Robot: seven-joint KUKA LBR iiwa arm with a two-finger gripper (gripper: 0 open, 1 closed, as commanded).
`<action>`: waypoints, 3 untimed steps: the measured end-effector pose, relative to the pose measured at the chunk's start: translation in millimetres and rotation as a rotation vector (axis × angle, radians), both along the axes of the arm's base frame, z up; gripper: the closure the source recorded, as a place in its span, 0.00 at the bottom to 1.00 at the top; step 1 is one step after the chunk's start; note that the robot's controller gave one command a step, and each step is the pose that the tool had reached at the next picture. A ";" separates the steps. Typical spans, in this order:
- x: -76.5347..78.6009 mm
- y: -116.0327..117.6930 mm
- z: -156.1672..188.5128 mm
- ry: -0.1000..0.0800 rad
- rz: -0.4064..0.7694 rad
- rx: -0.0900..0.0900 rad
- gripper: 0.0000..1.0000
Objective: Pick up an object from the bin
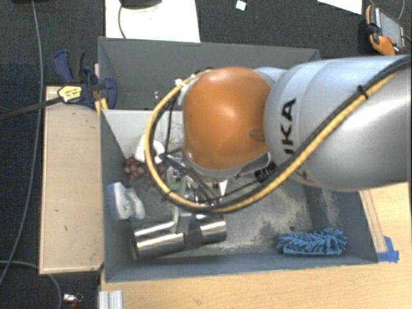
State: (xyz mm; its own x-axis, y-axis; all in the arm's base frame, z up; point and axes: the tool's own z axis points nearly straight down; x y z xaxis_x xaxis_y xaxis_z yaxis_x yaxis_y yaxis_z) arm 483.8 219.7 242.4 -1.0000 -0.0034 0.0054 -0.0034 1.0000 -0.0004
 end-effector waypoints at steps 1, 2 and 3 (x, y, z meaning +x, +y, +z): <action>2.0 -1.2 3.5 -0.007 -0.007 0.002 0.00; -4.6 -10.1 -162.7 -0.010 0.248 0.004 0.00; -6.0 -2.9 -81.9 -0.018 0.309 0.005 0.00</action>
Offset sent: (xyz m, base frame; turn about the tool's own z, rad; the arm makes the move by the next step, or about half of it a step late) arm -0.0064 -0.0111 -0.1724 -0.2603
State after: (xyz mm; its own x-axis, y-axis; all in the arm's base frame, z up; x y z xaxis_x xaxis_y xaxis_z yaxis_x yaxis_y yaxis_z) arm 477.7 216.8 160.5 -0.9516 -0.3071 -0.0128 -0.3072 0.9517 0.0022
